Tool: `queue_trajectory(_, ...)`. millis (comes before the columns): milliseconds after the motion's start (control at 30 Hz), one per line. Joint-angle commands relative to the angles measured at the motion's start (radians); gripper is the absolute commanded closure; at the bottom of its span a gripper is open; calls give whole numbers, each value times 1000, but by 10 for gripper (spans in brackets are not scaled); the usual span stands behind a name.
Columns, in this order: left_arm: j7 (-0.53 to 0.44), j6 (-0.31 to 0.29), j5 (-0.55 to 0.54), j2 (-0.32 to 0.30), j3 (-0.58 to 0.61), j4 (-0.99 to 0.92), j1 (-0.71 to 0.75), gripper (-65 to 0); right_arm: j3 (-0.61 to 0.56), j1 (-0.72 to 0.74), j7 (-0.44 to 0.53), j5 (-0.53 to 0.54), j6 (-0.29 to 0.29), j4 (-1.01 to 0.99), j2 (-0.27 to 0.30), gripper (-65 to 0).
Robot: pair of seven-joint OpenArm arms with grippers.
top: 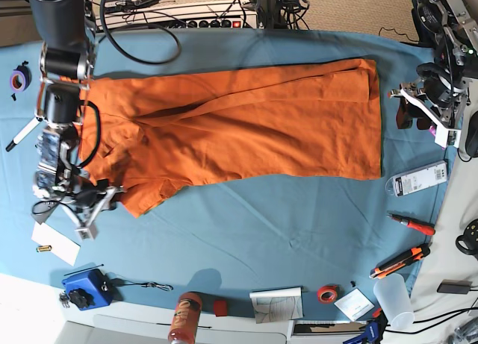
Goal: Layout the t-shirt on the table in an organized manner, then fold the t-shirt properly
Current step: 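Grasp the t-shirt hem corners with both grippers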
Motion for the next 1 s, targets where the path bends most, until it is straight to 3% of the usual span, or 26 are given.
queue_trajectory(0, -22, -1, -21, -13, -5, 14, -4, -292, -6, 43, 33, 4, 2, -4, 4, -144)
queue_trajectory(167, -21, -1, -63, -13, -5, 14, -4, -292, -21, 39, 23, -45, 1, -38, -33, -140)
queue_trajectory(300, -21, -1, -61, -13, -5, 14, -4, -292, -21, 25, -26, -47, -18, -36, -35, 0)
queue_trajectory(400, -23, -1, -61, -13, -5, 14, -4, -292, -18, 25, -100, -47, -32, -34, -34, 0)
queue_trajectory(600, -80, -2, -50, -13, 13, 13, -18, -285, -18, -3, -90, -39, -34, 41, -23, 0)
queue_trajectory(833, -111, -18, 133, -14, 198, -49, -112, -285, -18, -11, -92, -39, -43, 179, -21, 0)
queue_trajectory(967, -145, 26, 232, -14, 277, -153, -224, -285, -18, -16, -105, -39, -47, 227, -21, 0)
